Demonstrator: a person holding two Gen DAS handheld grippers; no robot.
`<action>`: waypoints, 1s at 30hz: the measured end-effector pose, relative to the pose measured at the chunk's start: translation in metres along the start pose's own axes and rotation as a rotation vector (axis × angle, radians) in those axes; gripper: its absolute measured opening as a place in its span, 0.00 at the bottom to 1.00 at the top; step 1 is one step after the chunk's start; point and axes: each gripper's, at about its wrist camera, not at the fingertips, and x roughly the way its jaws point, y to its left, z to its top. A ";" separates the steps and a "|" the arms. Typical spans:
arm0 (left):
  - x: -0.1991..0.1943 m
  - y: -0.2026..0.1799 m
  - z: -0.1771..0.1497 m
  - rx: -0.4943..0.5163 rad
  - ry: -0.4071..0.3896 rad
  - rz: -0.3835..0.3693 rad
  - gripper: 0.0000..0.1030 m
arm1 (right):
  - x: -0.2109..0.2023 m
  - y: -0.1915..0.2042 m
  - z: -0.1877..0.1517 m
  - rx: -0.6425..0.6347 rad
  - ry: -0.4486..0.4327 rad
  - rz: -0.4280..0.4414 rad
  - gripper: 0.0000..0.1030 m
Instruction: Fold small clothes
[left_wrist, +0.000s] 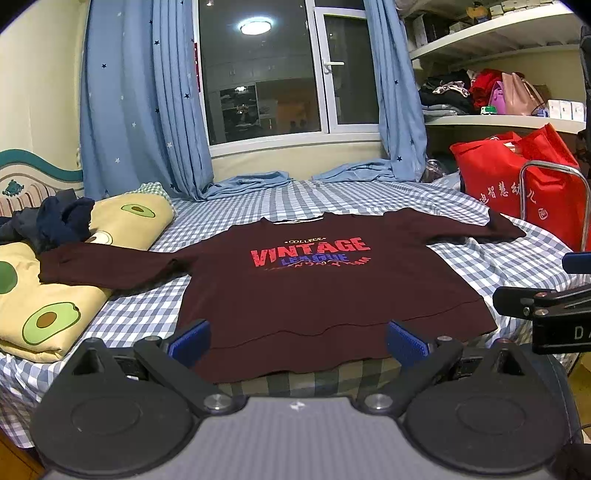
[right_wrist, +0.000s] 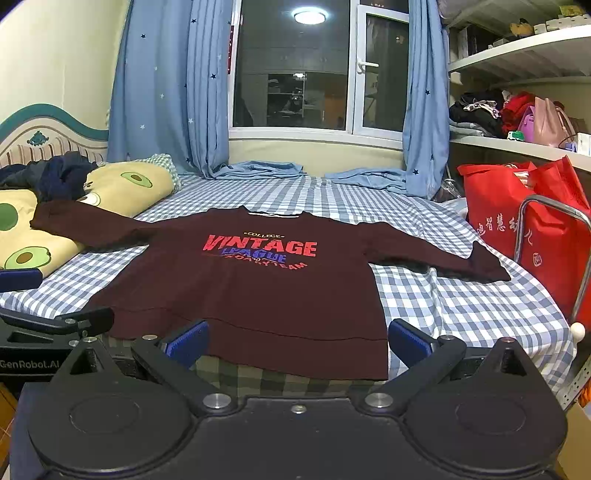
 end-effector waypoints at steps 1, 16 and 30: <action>0.000 0.000 0.000 0.000 0.000 0.001 0.99 | 0.000 0.000 0.000 -0.001 0.000 0.000 1.00; 0.000 0.013 -0.003 -0.023 0.005 0.040 0.99 | 0.000 -0.003 -0.003 0.016 -0.005 -0.014 1.00; 0.001 0.014 -0.004 -0.023 0.004 0.046 0.99 | -0.003 -0.006 -0.003 0.024 -0.019 -0.018 1.00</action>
